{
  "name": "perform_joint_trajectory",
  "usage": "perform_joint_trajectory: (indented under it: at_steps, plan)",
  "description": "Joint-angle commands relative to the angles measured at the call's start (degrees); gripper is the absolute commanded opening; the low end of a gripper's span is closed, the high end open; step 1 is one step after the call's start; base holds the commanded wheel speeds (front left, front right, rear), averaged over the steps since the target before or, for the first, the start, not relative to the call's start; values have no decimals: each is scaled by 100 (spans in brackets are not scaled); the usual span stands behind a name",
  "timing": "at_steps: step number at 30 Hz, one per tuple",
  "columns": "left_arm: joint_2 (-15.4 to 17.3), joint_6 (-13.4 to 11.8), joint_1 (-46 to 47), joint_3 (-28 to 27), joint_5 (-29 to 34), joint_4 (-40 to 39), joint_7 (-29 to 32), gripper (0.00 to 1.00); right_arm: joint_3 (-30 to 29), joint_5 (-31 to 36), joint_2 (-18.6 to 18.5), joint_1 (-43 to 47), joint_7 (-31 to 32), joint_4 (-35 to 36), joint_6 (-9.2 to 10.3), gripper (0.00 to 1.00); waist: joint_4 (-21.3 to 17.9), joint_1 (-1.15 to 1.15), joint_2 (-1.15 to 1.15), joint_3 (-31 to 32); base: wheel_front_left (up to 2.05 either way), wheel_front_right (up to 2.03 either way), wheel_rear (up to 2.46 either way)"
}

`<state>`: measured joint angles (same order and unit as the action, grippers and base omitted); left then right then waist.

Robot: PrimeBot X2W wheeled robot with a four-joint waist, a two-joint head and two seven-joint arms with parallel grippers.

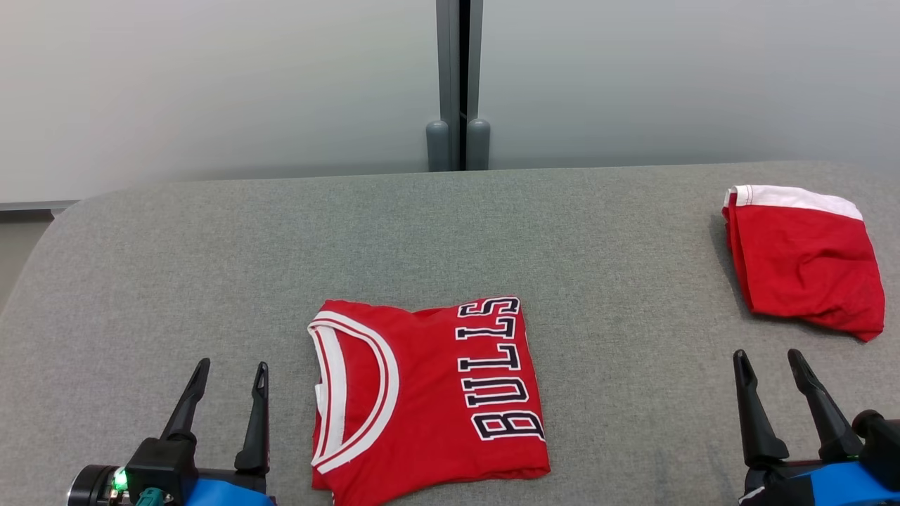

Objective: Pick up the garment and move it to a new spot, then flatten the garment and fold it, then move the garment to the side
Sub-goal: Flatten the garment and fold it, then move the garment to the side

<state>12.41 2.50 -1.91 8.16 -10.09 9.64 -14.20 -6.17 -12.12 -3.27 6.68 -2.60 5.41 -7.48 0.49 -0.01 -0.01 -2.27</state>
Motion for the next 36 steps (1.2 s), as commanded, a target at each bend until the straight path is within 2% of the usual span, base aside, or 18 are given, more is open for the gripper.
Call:
perform_joint_trajectory:
  at_steps: [1, 25, 30, 36]
  plan:
    - [38, -24, -40, 17, -24, 22, 21, 100, 10, 37, 12, 119, 29, 43, -3, 100, 11, 1, 1, 4, 0, 0, 0]
    - [98, -119, 77, 100, -94, 124, -6, 100, 11, 62, -6, 202, 186, 150, -3, 100, 40, 1, 1, 54, 0, 0, 0]
    - [71, -121, 332, 141, -53, 28, -34, 100, 59, 45, -75, -8, 259, 100, -3, 100, 255, 1, 1, -210, 0, 0, 0]
    - [-52, -119, 893, 170, -22, -62, -77, 100, 496, -34, -227, -589, 383, -386, -3, 100, 735, 1, 1, -889, 0, 0, 0]
